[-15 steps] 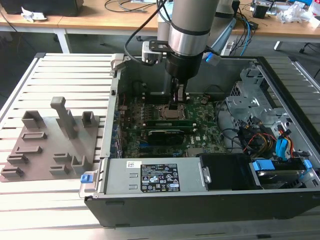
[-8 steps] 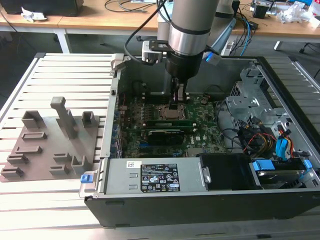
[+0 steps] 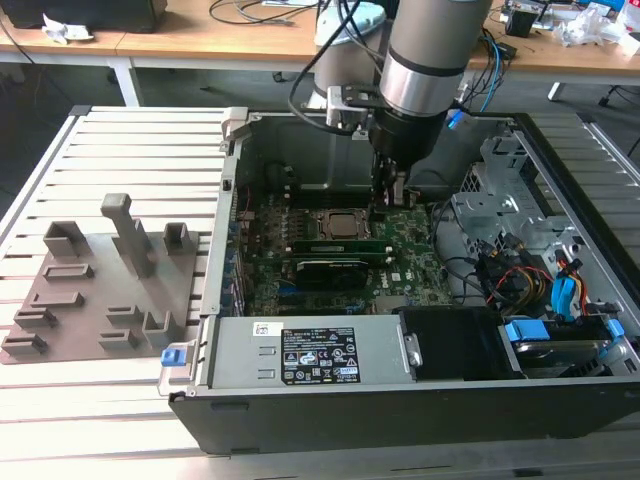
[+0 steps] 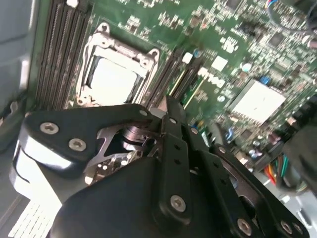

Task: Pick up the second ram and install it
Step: 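Press down the second ram until it locks into place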

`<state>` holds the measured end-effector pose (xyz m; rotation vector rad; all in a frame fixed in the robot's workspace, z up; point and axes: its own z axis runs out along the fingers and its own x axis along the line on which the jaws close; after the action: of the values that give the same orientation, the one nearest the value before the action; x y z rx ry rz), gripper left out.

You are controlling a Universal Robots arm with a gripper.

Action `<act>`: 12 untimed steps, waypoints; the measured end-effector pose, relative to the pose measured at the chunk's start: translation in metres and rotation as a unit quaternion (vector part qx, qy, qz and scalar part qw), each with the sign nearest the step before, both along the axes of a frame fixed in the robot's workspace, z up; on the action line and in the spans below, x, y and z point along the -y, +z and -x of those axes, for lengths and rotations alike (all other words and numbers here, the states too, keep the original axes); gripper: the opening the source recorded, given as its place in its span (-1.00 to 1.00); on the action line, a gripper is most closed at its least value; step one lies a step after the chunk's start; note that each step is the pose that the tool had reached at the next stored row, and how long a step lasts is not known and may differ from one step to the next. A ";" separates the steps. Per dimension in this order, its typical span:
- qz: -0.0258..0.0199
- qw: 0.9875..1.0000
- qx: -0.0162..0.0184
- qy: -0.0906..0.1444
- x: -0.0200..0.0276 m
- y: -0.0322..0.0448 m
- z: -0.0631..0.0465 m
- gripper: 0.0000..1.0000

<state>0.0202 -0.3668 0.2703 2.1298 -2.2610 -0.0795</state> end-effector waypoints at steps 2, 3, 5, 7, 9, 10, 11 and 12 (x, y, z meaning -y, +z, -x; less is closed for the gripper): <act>0.000 1.000 -0.001 0.000 0.0011 -0.0062 -0.003 -0.80; 0.000 1.000 -0.001 0.000 0.0012 -0.0114 -0.004 -0.80; 0.000 1.000 -0.001 0.001 0.0012 -0.0218 -0.005 -0.80; 0.000 1.000 -0.001 0.001 0.0012 -0.0260 -0.006 -0.80; 0.000 1.000 -0.002 0.001 0.0012 -0.0342 -0.007 -0.80; 0.000 1.000 -0.002 0.001 0.0012 -0.0371 -0.007 -0.80; 0.000 1.000 -0.002 0.001 0.0012 -0.0388 -0.007 -0.80; 0.000 1.000 -0.002 0.001 0.0012 -0.0399 -0.007 -0.80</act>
<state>0.0272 -0.3681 0.2304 2.1296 -2.2567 -0.0827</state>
